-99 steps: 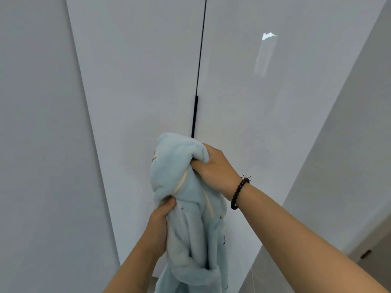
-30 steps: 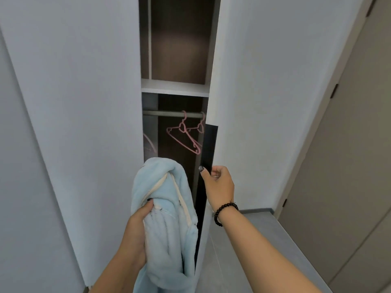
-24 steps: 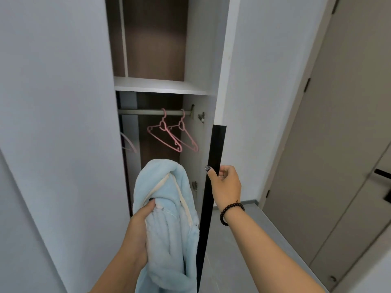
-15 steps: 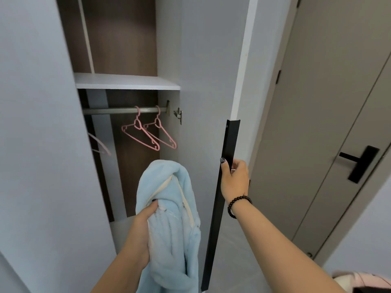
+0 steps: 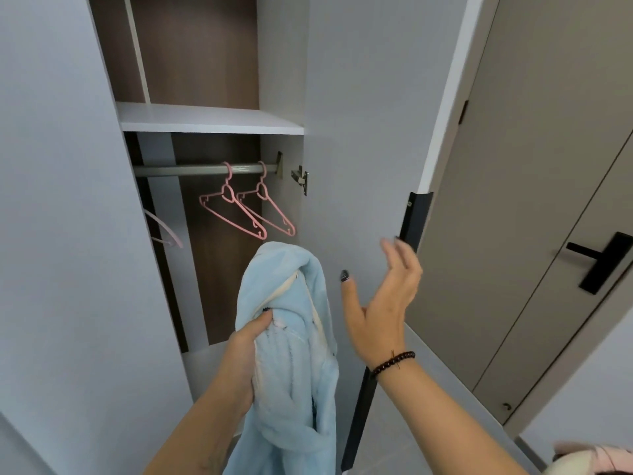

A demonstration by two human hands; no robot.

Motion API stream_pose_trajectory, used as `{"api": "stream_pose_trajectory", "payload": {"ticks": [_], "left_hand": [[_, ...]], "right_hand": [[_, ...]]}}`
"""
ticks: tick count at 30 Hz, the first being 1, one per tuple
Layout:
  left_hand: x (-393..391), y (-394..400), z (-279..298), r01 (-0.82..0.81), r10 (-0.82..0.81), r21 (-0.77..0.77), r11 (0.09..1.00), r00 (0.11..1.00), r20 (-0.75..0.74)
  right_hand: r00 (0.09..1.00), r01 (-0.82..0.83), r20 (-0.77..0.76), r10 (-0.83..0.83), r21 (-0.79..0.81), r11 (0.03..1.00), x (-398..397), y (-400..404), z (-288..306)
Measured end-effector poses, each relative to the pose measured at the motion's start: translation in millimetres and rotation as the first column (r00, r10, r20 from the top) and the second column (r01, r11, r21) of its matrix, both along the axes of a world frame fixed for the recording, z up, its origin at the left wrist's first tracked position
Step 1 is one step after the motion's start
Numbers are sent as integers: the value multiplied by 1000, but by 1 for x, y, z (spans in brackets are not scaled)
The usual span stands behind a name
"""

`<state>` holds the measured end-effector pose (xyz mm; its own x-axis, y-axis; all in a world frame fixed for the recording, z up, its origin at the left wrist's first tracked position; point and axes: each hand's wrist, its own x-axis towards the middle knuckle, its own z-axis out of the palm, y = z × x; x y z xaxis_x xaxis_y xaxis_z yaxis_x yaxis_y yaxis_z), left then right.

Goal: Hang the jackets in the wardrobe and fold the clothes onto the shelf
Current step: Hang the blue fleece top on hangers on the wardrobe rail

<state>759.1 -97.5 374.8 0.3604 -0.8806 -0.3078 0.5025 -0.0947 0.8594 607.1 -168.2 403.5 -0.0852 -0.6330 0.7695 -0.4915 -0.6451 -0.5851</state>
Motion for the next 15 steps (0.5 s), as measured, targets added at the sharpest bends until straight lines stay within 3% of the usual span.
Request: {"api": "stream_pose_trajectory", "payload": {"ticks": [1, 3, 6, 8, 15], "left_hand": [[5, -1, 1, -5, 5, -11, 1000, 1000, 6], [17, -4, 4, -18, 18, -35, 999, 1000, -8], [36, -8, 11, -4, -1, -61, 998, 996, -89], [49, -10, 18, 3, -14, -90, 996, 992, -127], [105, -27, 23, -4, -11, -121, 993, 992, -124]], "right_hand": [[989, -137, -49, 140, 42, 990, 6, 5, -1], [910, -382, -36, 412, 309, 871, 22, 12, 1], [814, -484, 47, 579, 607, 631, 48, 14, -8], [787, -474, 23, 616, 661, 581, 69, 13, -19], [776, -556, 100, 623, 575, 600, 132, 5, -29]]}}
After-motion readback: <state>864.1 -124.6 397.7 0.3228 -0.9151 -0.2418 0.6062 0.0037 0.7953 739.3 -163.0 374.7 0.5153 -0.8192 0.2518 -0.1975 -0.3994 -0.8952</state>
